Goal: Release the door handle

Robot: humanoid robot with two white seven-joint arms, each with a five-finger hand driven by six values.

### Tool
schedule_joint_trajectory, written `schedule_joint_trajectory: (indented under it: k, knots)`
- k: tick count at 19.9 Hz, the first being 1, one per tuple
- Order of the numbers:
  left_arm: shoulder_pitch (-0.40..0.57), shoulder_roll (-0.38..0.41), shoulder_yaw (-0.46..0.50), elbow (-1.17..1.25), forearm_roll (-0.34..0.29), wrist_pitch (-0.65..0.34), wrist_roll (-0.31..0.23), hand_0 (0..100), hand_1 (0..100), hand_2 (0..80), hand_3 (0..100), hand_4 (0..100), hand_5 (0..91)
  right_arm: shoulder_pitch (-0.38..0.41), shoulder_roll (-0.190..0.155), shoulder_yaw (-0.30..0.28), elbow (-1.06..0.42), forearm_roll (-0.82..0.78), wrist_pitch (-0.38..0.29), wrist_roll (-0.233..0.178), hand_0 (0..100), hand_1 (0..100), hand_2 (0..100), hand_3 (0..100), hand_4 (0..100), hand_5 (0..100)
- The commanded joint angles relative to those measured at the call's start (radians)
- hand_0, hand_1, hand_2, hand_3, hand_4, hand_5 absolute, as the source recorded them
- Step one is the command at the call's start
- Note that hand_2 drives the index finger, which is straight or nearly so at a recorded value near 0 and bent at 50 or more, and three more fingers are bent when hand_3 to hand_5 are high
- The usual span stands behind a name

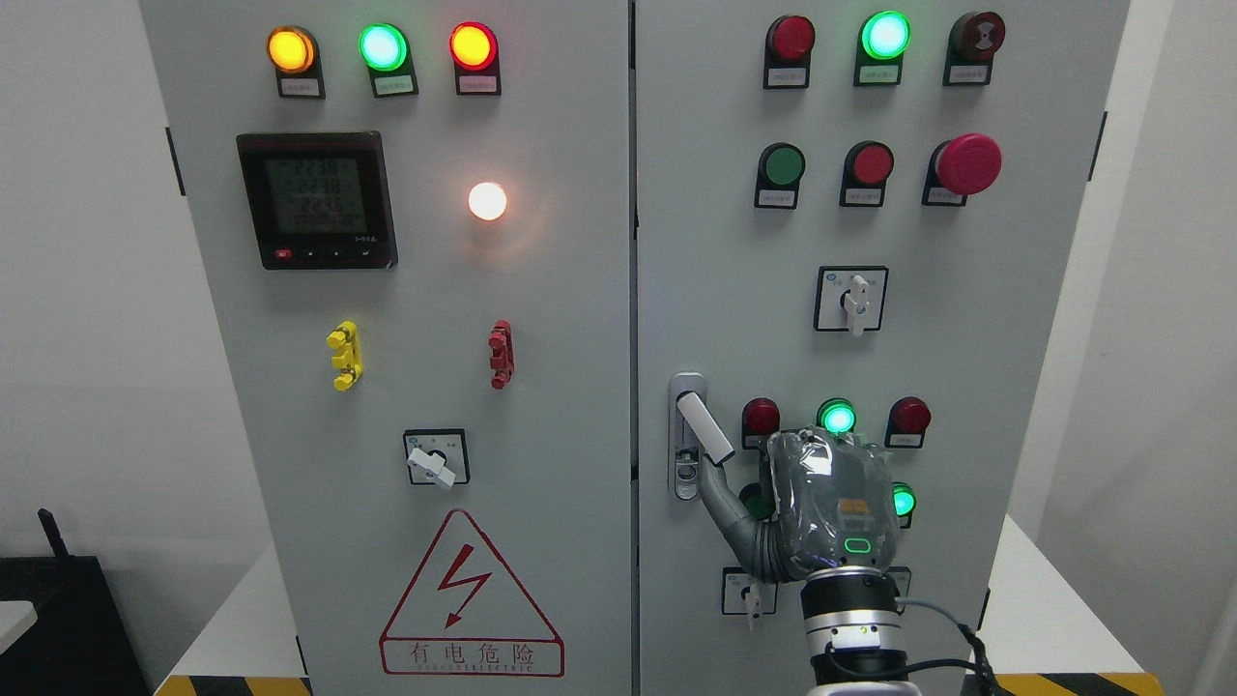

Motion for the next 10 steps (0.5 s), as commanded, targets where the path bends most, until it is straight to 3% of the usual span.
schedule_joint_trajectory:
  k: [1, 10]
  knots:
    - [-0.001, 0.0, 0.011, 0.017, 0.0, 0.001, 0.001, 12, 39, 0.0, 0, 0, 0.0, 0.0, -0.006, -0.011, -0.01, -0.001, 0.0, 0.001, 44, 15, 100, 100, 90, 91]
    - [-0.001, 0.0, 0.011, 0.017, 0.0, 0.001, 0.001, 12, 39, 0.0, 0, 0, 0.0, -0.003, -0.008, -0.02, -0.017, -0.001, -0.001, 0.001, 45, 15, 99, 100, 90, 91]
